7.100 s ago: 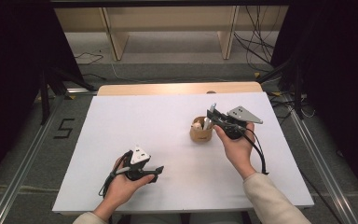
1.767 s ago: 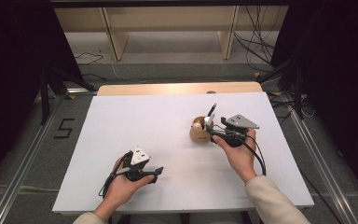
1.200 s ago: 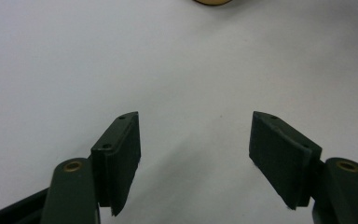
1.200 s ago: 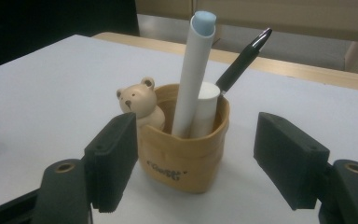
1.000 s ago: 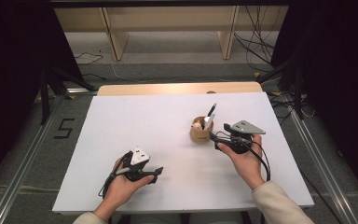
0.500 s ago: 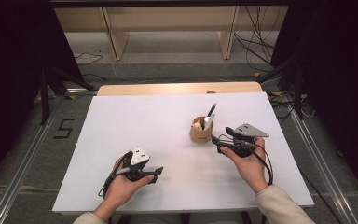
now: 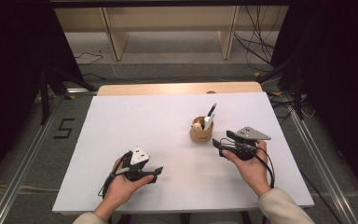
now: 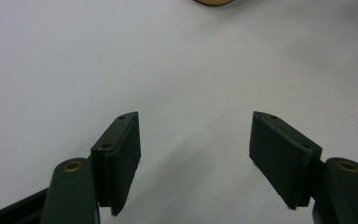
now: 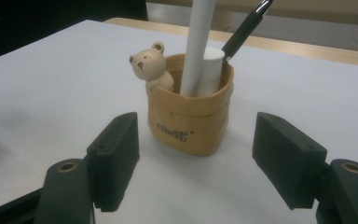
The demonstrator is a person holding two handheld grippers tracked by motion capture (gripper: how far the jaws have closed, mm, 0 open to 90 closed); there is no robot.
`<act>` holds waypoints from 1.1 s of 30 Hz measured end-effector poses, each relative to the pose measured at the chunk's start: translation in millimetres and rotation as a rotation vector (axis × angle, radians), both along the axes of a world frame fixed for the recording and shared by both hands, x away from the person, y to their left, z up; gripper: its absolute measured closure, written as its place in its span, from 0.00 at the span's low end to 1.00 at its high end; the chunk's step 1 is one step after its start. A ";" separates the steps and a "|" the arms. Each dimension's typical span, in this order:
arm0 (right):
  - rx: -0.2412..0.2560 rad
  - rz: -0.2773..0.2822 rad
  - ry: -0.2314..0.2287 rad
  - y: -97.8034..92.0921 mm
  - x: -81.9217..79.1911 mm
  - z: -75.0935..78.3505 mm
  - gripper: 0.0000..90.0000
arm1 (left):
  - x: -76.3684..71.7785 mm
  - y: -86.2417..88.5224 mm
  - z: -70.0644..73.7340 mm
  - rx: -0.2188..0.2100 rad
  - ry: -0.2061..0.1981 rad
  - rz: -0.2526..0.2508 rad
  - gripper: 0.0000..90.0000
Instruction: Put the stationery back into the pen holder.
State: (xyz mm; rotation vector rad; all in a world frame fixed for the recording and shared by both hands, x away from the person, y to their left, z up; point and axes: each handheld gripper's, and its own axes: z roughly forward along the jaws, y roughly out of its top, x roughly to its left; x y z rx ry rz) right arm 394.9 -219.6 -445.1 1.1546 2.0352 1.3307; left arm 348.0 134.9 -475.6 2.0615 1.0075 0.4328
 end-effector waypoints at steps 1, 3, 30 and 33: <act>-0.001 -0.001 0.002 -0.5 -0.5 -0.6 0.35 | 0.0 0.3 0.2 0.005 0.001 -0.004 0.37; -0.005 0.003 0.003 -1.4 -1.3 -0.9 0.35 | 0.0 0.2 0.2 0.004 0.000 -0.004 0.37; -0.027 0.033 0.024 -10.3 -13.4 -6.9 0.35 | 0.1 0.2 0.5 0.004 0.000 -0.002 0.37; -0.029 0.035 0.026 -11.3 -14.4 -7.9 0.35 | 0.1 0.6 0.6 0.005 0.000 -0.003 0.37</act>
